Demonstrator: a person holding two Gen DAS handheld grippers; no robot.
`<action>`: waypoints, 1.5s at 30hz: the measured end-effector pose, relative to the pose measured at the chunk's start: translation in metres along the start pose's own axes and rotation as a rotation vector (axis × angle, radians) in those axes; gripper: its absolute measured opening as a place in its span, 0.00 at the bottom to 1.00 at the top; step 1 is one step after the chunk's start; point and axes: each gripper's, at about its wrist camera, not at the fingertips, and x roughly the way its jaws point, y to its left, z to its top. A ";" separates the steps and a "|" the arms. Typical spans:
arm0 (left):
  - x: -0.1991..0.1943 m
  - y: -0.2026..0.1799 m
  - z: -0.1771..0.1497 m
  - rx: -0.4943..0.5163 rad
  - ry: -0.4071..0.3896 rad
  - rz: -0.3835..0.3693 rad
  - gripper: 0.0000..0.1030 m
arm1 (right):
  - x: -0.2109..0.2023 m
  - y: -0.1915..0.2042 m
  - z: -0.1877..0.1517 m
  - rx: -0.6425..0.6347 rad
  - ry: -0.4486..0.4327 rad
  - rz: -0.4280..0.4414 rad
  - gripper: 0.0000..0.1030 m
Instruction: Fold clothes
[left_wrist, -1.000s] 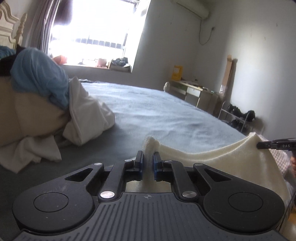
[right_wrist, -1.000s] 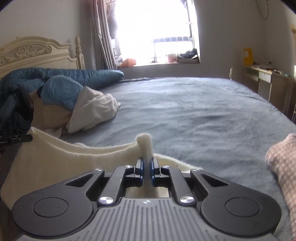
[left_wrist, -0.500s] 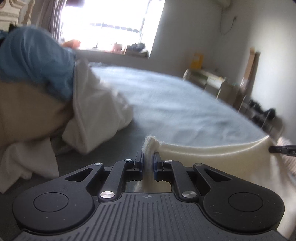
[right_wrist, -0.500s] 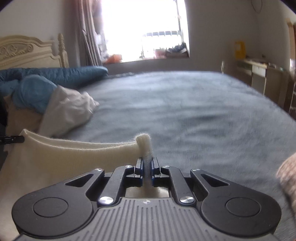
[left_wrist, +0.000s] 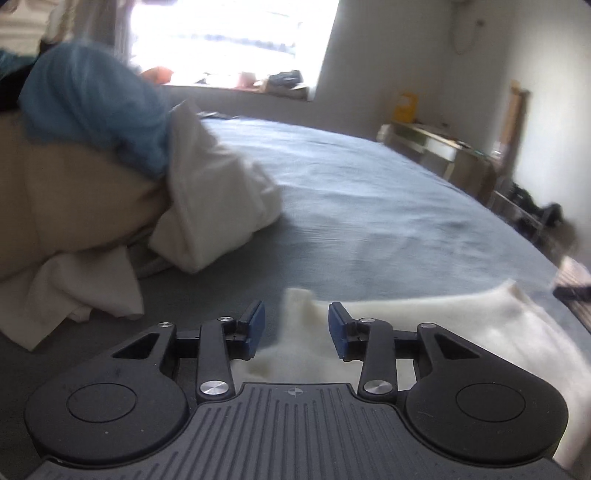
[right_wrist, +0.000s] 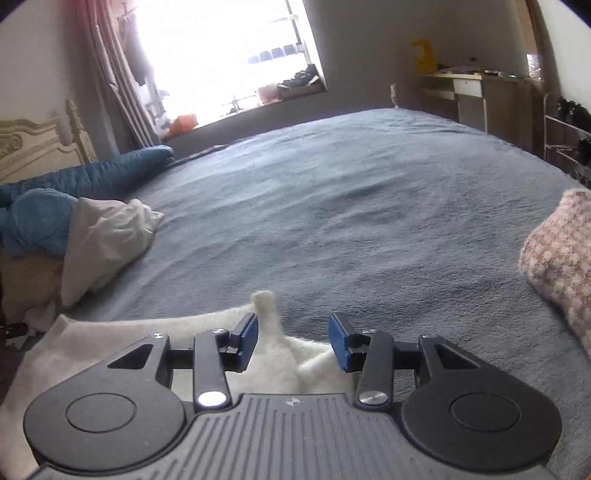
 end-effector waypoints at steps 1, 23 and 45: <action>-0.008 -0.011 -0.003 0.020 0.008 -0.021 0.43 | -0.007 0.008 -0.001 -0.019 -0.002 0.025 0.40; -0.084 0.010 -0.096 -0.246 0.018 -0.024 0.59 | -0.072 -0.021 -0.092 0.207 0.037 0.119 0.42; -0.102 0.012 -0.121 -0.382 -0.026 -0.061 0.32 | -0.095 -0.052 -0.113 0.408 0.002 0.247 0.41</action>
